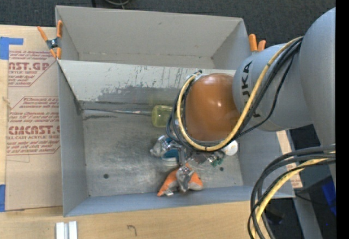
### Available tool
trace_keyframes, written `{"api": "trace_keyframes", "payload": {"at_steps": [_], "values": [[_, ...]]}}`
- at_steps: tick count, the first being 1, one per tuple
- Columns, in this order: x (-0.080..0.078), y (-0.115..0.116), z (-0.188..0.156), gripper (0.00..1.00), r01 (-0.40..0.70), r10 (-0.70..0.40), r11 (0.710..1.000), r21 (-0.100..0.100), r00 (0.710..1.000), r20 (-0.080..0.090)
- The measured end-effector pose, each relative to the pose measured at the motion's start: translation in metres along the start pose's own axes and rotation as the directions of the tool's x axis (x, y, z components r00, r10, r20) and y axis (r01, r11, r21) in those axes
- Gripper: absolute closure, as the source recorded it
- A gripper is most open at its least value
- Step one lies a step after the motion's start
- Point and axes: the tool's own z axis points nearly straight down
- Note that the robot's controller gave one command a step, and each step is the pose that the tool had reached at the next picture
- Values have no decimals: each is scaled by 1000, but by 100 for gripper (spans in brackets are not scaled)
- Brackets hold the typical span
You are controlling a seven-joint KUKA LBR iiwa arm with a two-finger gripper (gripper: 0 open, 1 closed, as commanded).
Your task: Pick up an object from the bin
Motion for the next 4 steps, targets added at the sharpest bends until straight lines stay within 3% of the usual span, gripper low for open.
{"api": "trace_keyframes", "payload": {"at_steps": [1,2,3,4], "values": [[27,-38,-22,0,98,-98,995,-4,995,0],[14,-30,13,100,367,-367,930,2,930,-2],[14,-30,13,100,367,-367,930,2,930,-2],[63,-80,-77,100,602,-602,799,2,799,2]]}}
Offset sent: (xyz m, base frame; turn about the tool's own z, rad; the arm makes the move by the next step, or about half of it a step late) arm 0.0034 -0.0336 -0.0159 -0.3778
